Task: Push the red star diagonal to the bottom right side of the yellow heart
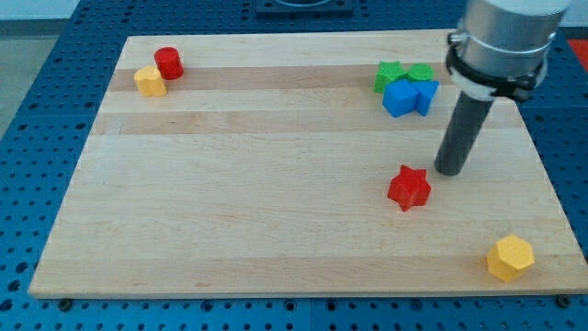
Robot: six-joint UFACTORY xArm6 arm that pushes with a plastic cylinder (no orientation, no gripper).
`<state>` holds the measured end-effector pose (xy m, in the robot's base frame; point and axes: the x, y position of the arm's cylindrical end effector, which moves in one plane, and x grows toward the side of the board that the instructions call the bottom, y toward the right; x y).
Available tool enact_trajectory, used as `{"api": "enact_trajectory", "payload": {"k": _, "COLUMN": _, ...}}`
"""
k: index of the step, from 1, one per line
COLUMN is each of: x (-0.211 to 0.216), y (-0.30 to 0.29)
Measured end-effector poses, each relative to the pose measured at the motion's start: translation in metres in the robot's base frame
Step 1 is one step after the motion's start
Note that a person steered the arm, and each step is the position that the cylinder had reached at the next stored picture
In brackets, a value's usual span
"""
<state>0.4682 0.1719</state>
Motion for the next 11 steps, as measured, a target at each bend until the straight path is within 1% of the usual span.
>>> {"api": "enact_trajectory", "payload": {"k": 1, "x": 0.011, "y": 0.012}}
{"api": "enact_trajectory", "payload": {"k": 2, "x": 0.037, "y": 0.028}}
{"api": "enact_trajectory", "payload": {"k": 3, "x": 0.037, "y": -0.093}}
{"api": "enact_trajectory", "payload": {"k": 4, "x": 0.038, "y": -0.168}}
{"api": "enact_trajectory", "payload": {"k": 5, "x": 0.067, "y": -0.118}}
{"api": "enact_trajectory", "payload": {"k": 6, "x": 0.077, "y": -0.18}}
{"api": "enact_trajectory", "payload": {"k": 7, "x": 0.042, "y": -0.281}}
{"api": "enact_trajectory", "payload": {"k": 8, "x": 0.002, "y": -0.351}}
{"api": "enact_trajectory", "payload": {"k": 9, "x": -0.04, "y": -0.358}}
{"api": "enact_trajectory", "payload": {"k": 10, "x": -0.01, "y": -0.39}}
{"api": "enact_trajectory", "payload": {"k": 11, "x": -0.008, "y": -0.354}}
